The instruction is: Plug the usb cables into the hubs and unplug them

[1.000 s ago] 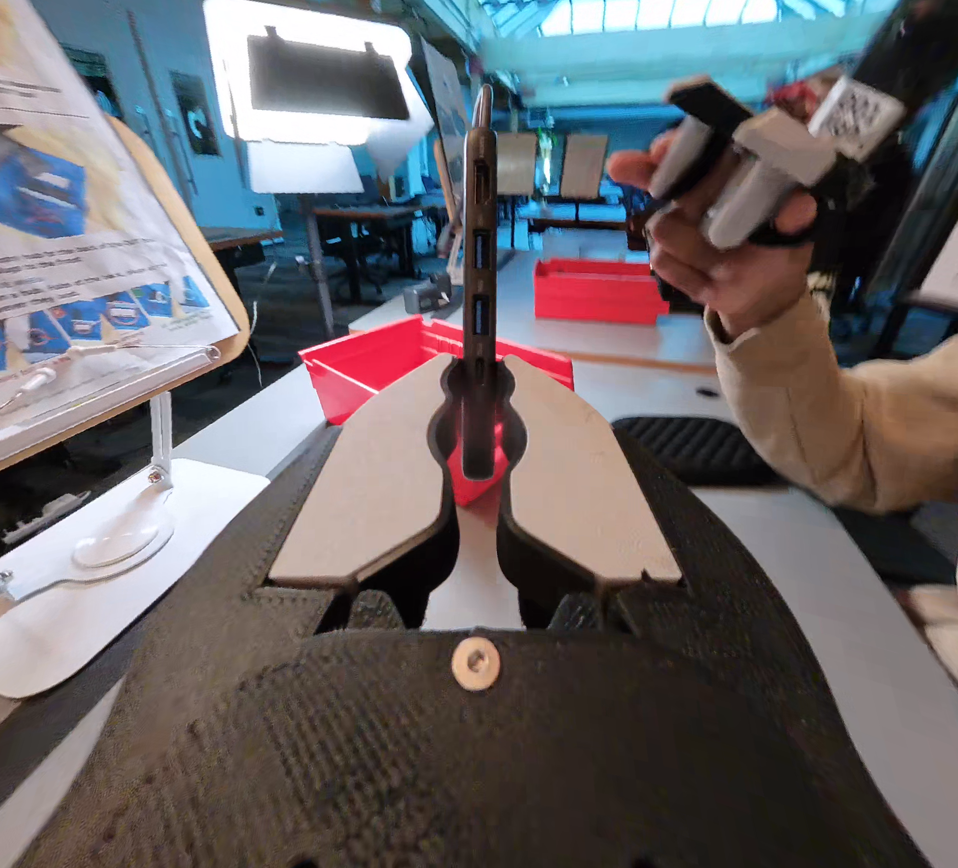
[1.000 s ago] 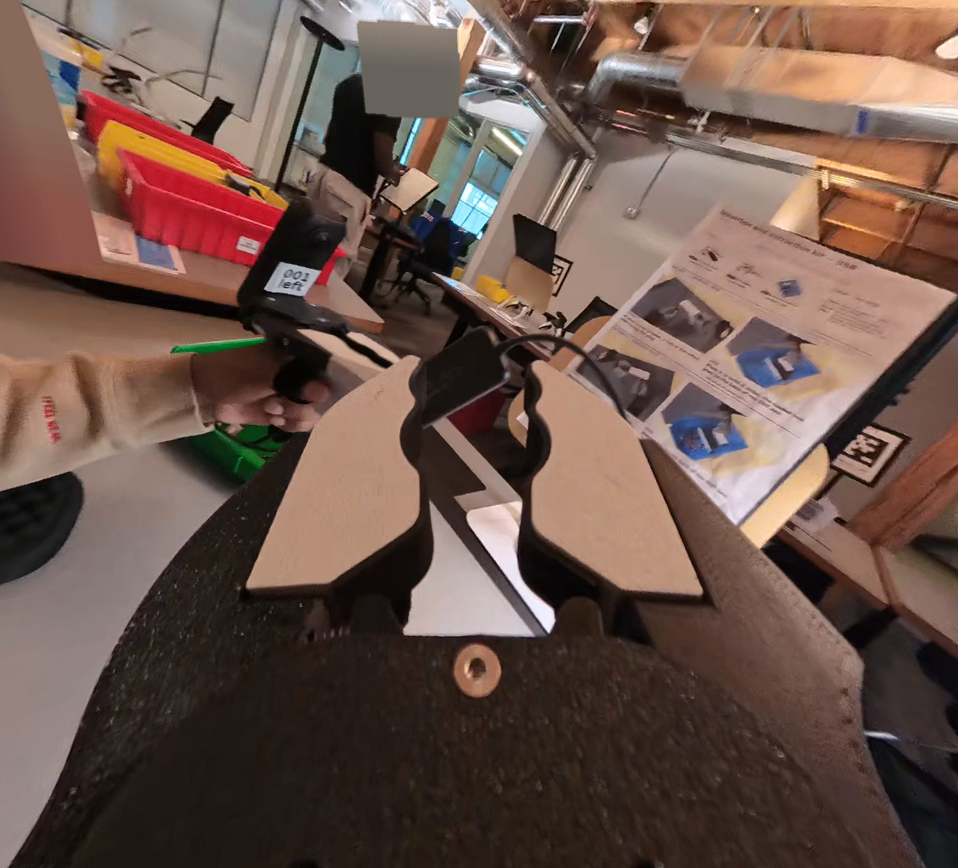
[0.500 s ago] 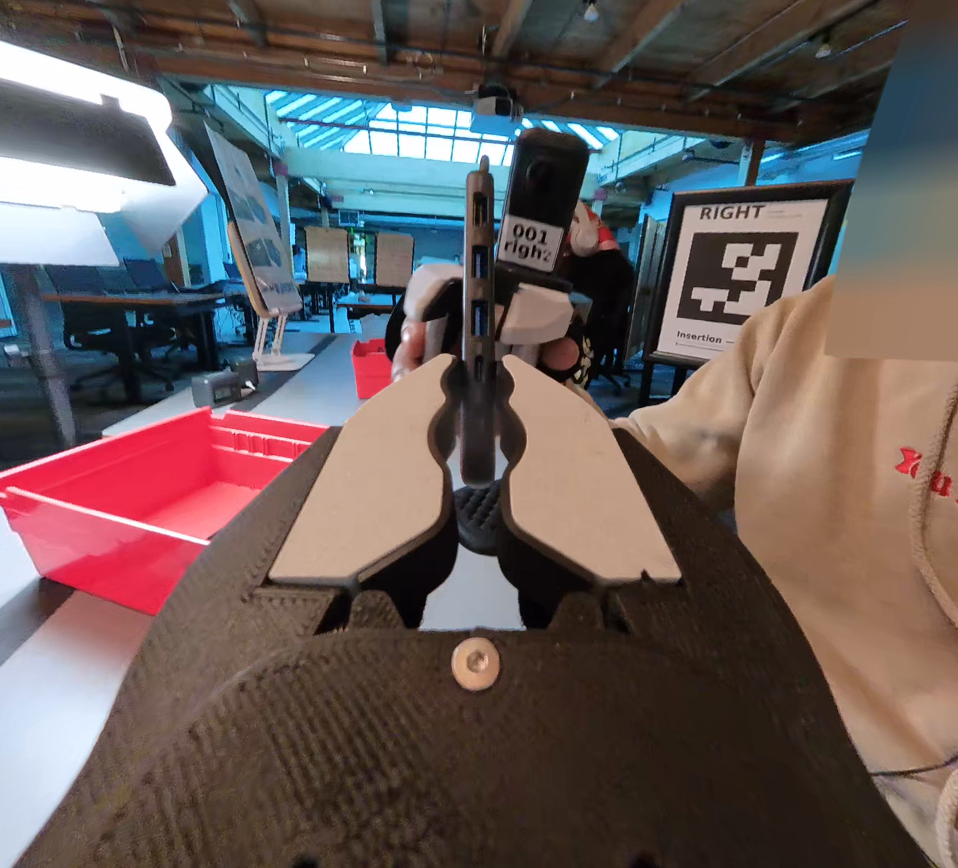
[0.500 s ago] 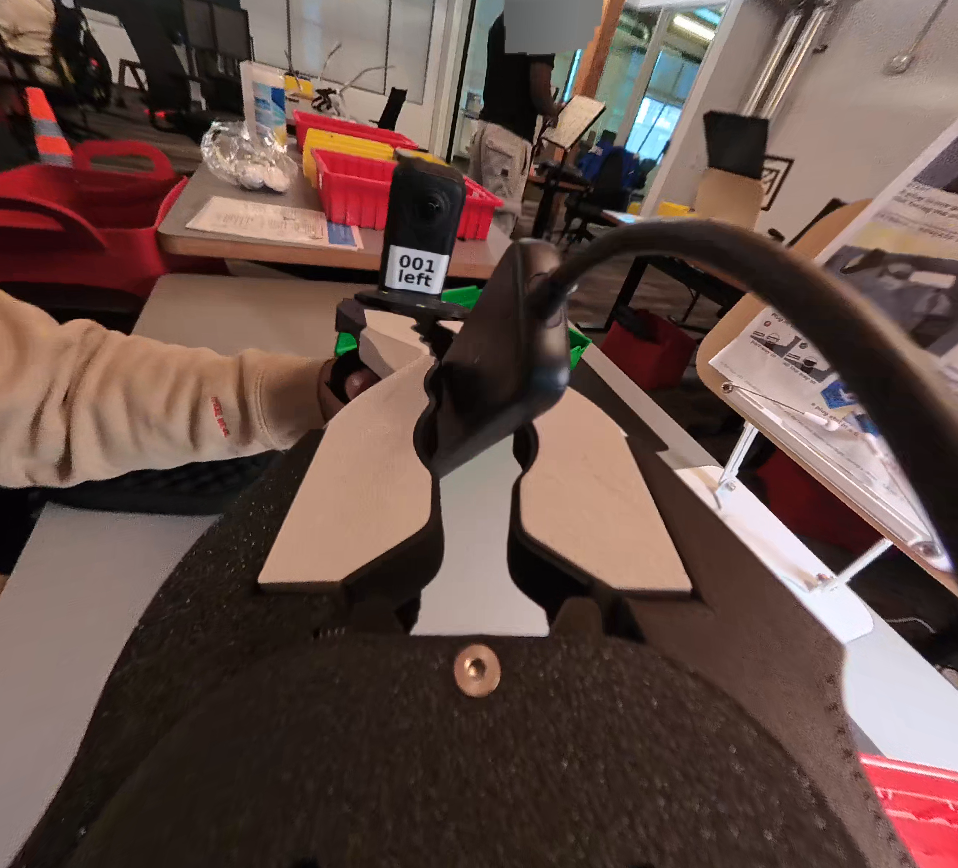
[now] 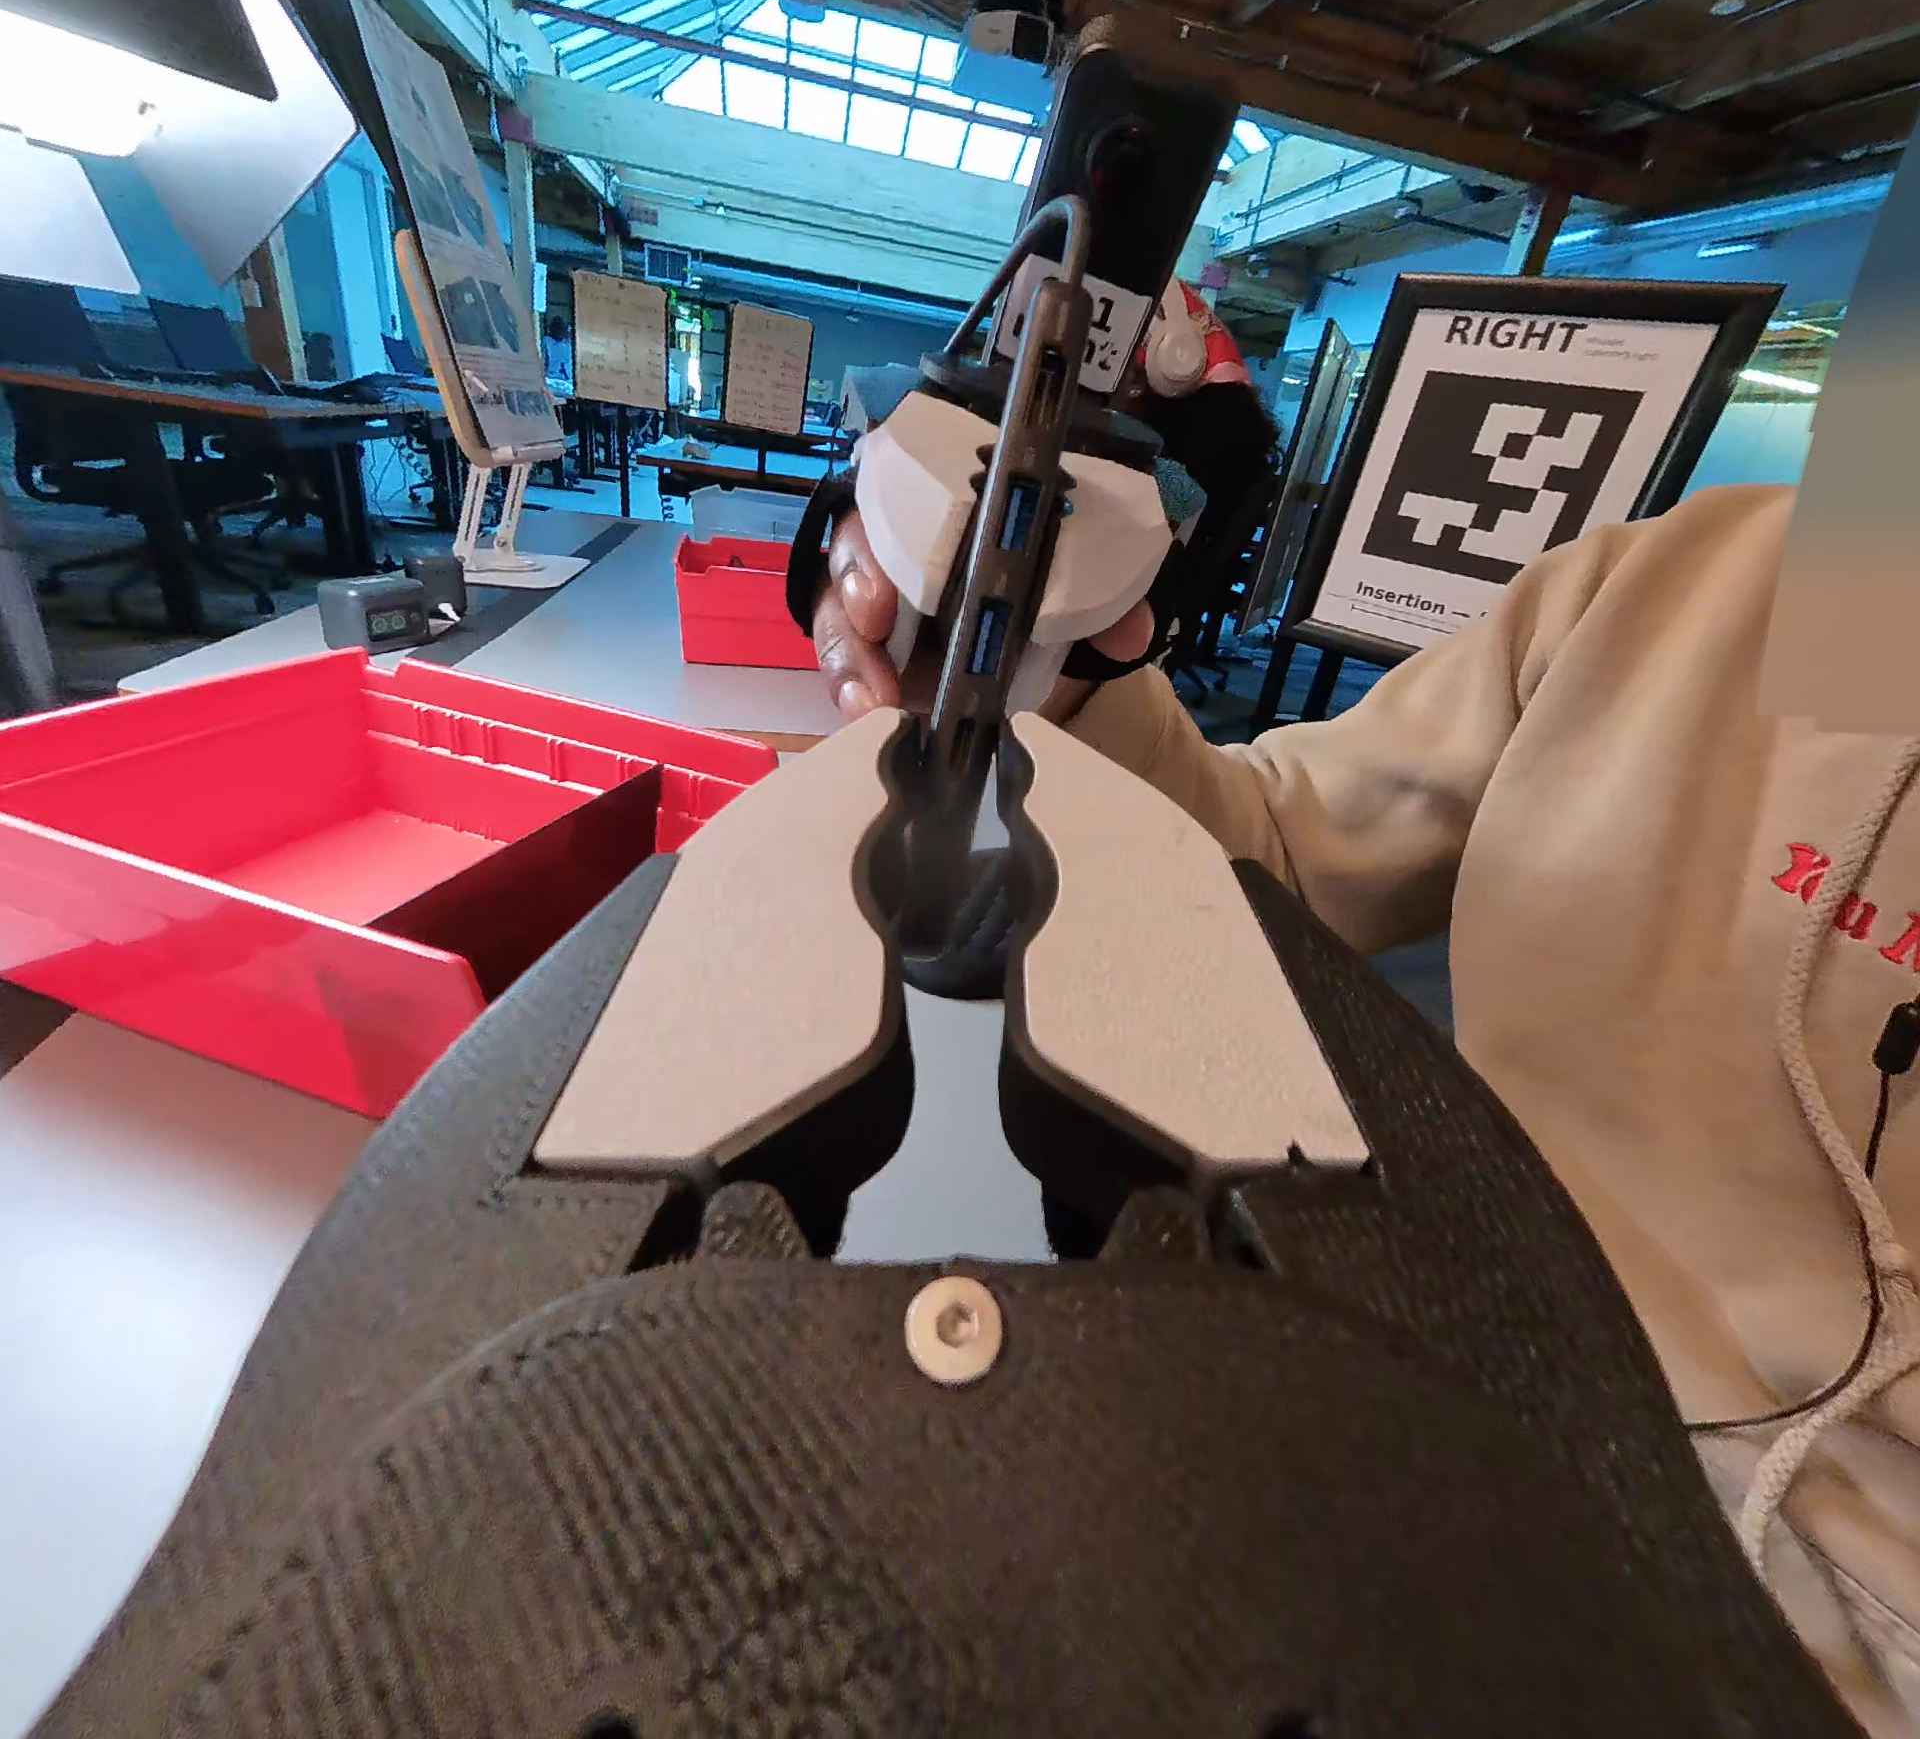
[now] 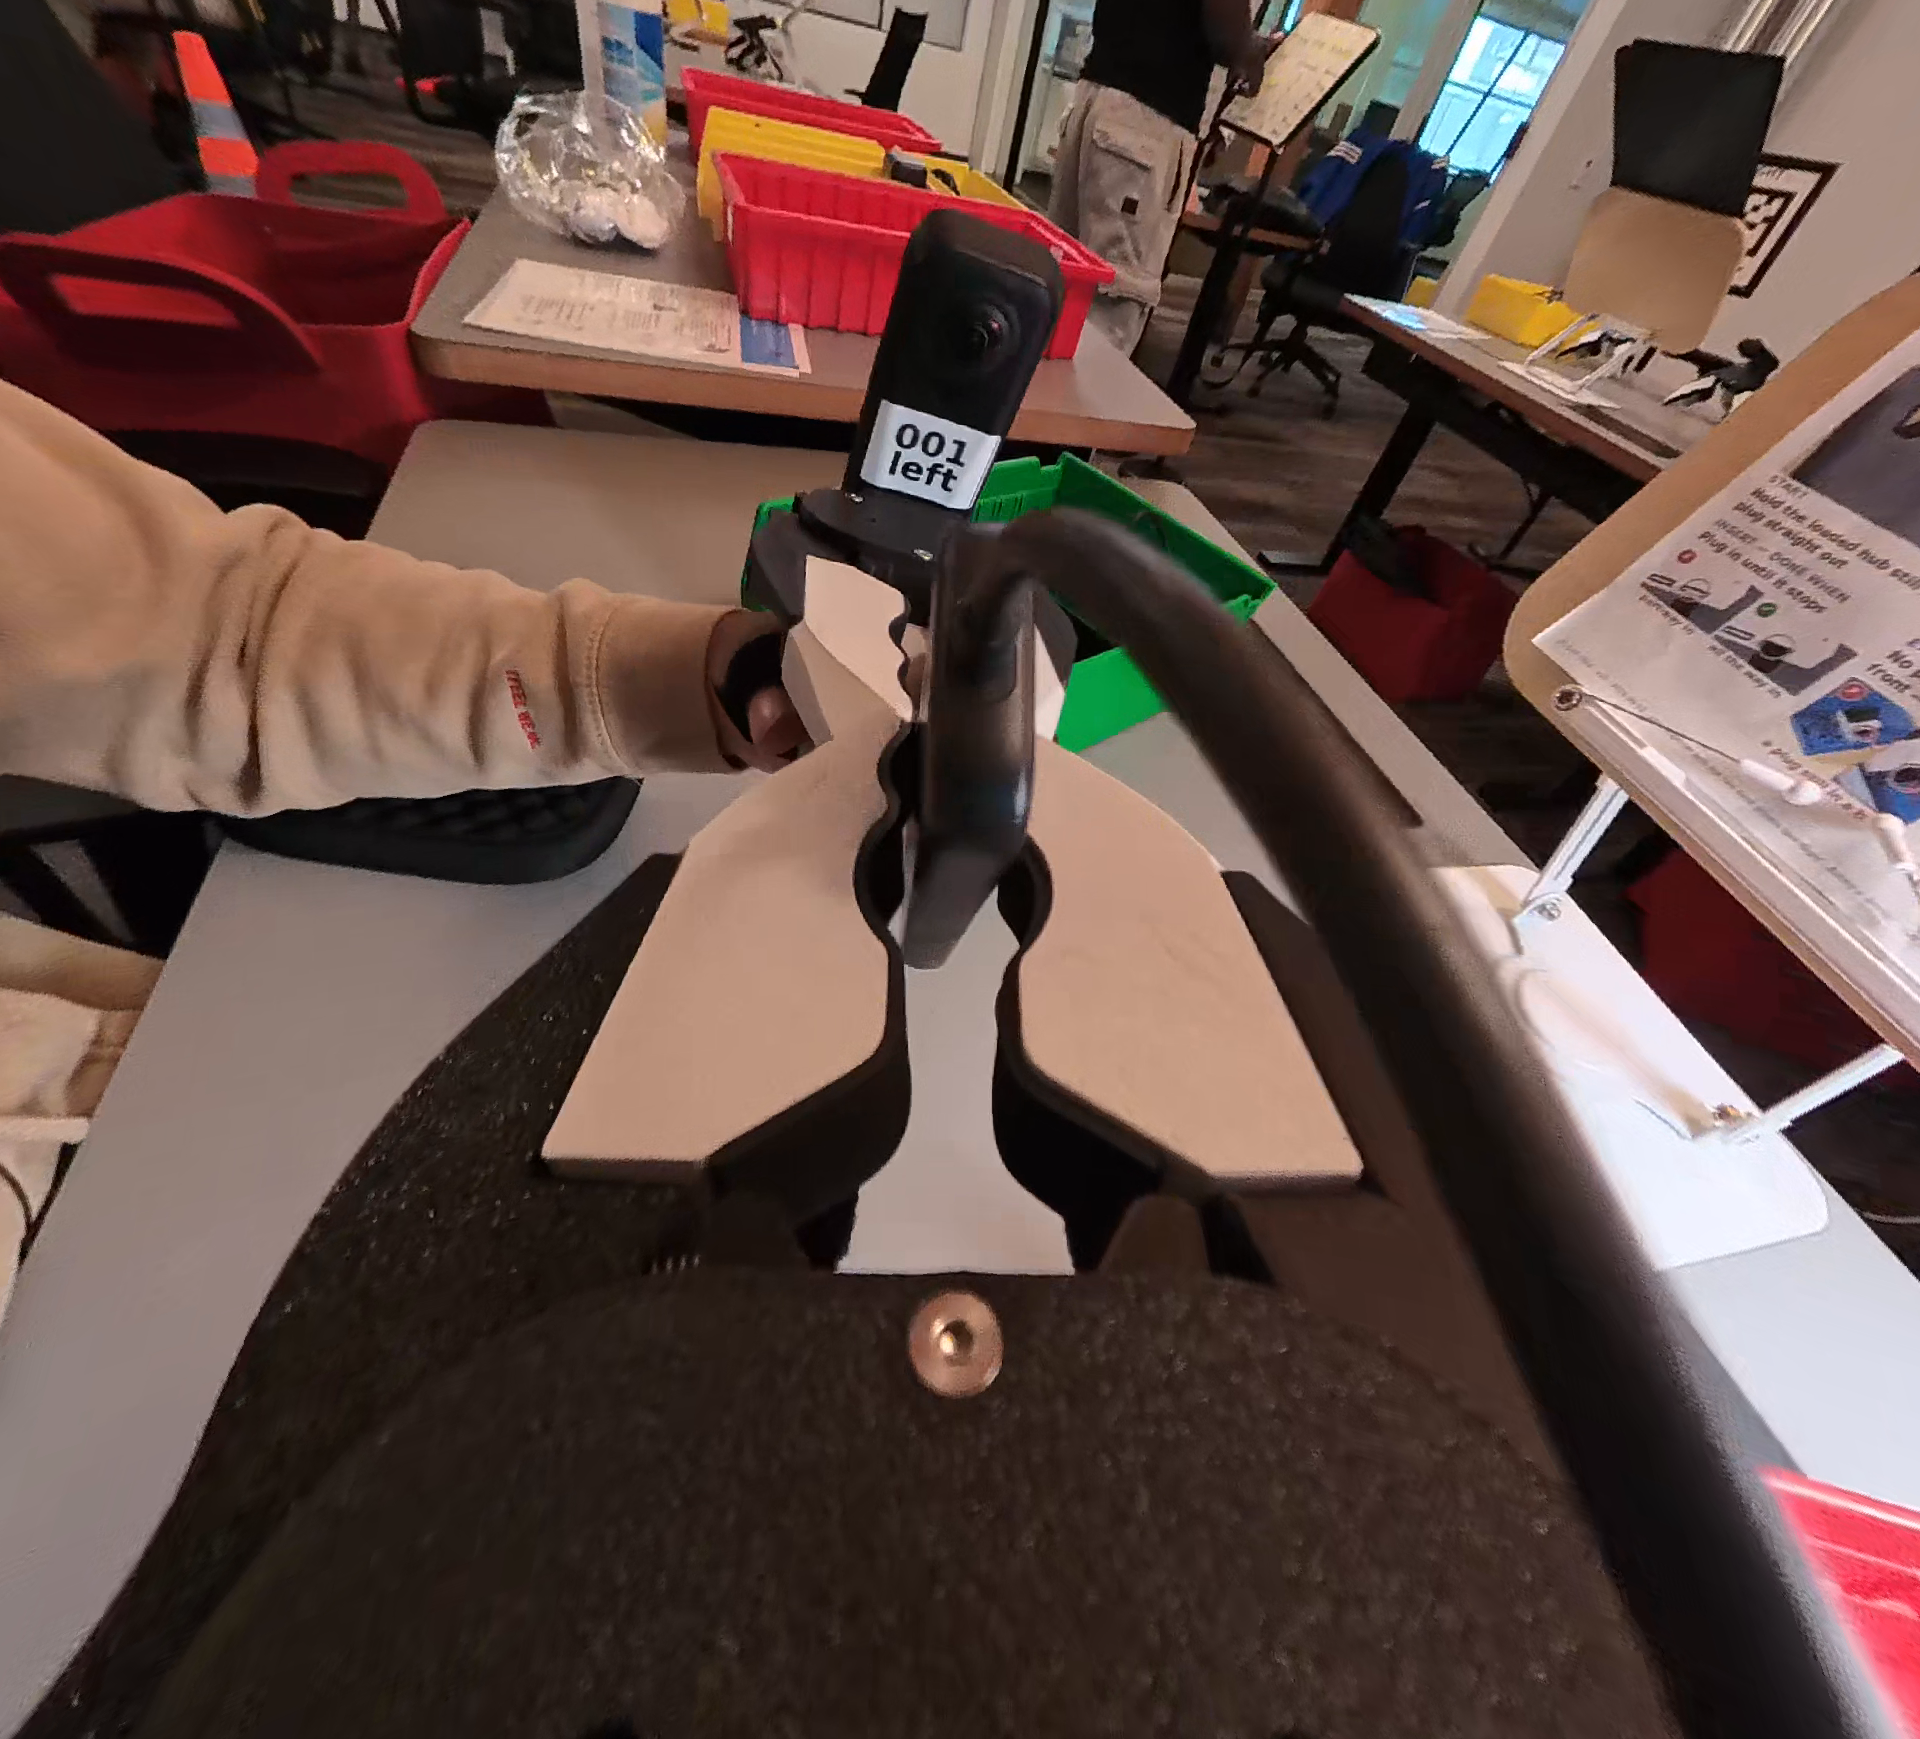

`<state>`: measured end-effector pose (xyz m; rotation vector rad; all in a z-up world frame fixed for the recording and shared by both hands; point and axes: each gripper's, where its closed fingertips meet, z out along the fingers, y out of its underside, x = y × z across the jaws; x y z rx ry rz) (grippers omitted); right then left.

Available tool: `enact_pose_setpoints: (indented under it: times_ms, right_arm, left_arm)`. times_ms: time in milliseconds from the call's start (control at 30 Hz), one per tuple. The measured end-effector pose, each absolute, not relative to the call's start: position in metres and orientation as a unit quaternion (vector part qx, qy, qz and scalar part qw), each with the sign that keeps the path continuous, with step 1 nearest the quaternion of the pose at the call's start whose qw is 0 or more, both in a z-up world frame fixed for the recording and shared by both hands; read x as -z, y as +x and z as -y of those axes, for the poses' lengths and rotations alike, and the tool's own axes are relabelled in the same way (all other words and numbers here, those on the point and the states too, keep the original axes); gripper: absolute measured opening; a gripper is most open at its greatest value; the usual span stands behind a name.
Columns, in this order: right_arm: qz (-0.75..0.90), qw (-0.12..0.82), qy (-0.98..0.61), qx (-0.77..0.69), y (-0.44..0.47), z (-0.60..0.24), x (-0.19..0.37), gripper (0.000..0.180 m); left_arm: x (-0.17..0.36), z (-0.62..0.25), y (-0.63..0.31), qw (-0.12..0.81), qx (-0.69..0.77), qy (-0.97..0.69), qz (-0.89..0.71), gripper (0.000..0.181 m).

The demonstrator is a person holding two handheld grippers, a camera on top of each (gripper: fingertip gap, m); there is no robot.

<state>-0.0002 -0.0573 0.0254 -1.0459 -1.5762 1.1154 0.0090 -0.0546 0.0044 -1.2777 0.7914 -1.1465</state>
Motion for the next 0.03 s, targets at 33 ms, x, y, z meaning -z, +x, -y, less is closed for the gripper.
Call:
enact_pose_setpoints:
  times_ms: [33]
  right_arm:
    - [0.641,0.454,-0.421,-0.454,0.0004,0.0586,-0.0257,0.013]
  left_arm:
    - [-0.0049,0.0552,0.0091,0.585,0.493,-0.548,-0.340,0.014]
